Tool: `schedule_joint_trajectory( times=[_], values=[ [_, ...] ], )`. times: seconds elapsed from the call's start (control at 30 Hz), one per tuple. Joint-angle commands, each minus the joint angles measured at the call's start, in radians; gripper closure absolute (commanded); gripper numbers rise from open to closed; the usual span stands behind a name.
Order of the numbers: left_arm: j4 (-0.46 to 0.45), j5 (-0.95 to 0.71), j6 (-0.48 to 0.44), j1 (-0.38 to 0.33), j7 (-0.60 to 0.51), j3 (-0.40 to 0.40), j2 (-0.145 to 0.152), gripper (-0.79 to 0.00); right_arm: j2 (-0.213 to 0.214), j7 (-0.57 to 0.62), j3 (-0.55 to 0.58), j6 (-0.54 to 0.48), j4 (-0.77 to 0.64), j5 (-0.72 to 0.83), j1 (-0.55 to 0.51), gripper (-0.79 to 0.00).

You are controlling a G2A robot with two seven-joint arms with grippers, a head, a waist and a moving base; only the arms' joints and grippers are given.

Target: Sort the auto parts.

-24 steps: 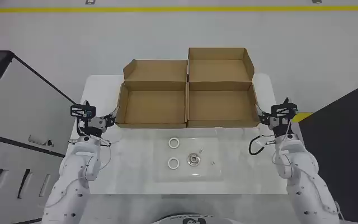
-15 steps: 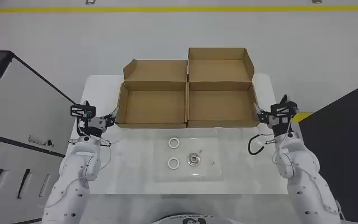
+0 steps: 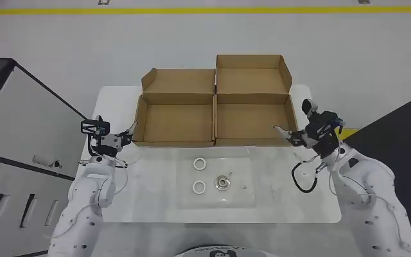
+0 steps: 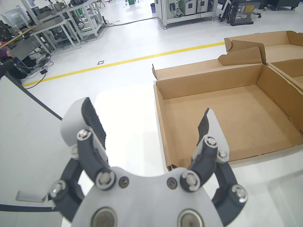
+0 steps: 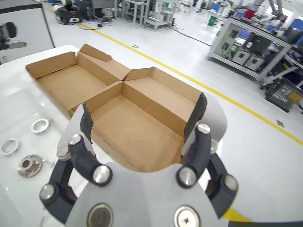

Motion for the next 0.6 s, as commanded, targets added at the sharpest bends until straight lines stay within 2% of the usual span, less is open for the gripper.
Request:
schedule_joint_trajectory(
  times=[0.0,0.33,0.57],
  values=[
    [0.000,0.000,0.000,0.000,0.000,0.000,0.000,-0.785,0.006,0.055,0.004,-0.065,-0.015,0.018,0.012,-0.785],
    [0.000,0.000,0.000,0.000,0.000,0.000,0.000,-0.785,0.042,0.294,-0.043,-0.397,-0.042,0.055,0.121,-0.785],
    [0.000,0.000,0.000,0.000,0.000,0.000,0.000,-0.785,0.087,0.417,-0.177,-0.397,-0.083,0.088,0.199,-0.785]
  ],
)
